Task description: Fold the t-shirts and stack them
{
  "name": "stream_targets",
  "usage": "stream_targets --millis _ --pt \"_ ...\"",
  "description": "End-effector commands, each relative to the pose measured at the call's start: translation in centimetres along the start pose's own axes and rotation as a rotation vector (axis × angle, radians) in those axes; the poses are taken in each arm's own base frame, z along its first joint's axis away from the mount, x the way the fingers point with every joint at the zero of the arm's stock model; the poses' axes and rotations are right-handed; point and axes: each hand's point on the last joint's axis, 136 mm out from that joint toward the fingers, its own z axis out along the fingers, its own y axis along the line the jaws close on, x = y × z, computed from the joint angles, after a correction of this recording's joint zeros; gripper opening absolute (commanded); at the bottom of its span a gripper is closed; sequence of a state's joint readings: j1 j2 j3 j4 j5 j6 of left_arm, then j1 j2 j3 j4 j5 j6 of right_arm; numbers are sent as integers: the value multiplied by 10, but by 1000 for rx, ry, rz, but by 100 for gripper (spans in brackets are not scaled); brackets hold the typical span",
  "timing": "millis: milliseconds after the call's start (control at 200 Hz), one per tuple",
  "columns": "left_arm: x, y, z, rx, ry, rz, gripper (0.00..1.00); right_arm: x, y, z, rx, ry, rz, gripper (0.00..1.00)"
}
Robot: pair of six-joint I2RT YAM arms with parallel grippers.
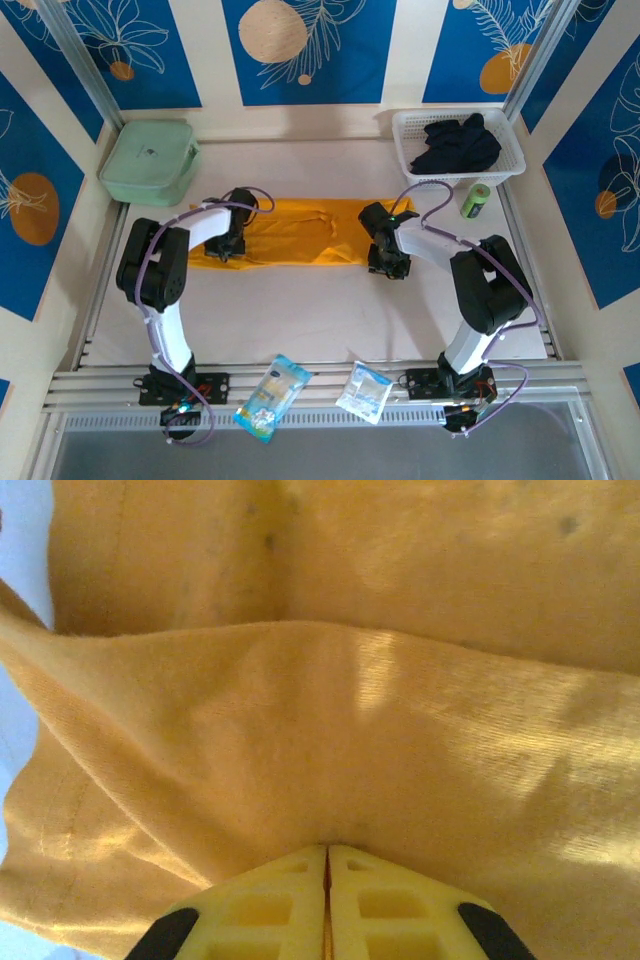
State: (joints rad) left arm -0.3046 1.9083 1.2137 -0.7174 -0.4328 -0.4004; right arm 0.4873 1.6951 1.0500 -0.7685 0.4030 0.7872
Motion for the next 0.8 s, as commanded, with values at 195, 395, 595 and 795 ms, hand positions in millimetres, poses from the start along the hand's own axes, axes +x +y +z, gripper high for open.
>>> stream_targets --millis 195,395,595,795 --pt "2 27 11 -44 29 -41 10 -10 -16 -4 75 -26 0 16" --pt "2 28 15 -41 49 -37 10 -11 -26 -2 88 -13 -36 0" --pt "-2 27 15 -45 56 -24 9 -33 -33 -4 169 -45 -315 0" --pt "-1 28 15 -45 57 -23 8 -62 -49 -17 407 -142 -620 0"
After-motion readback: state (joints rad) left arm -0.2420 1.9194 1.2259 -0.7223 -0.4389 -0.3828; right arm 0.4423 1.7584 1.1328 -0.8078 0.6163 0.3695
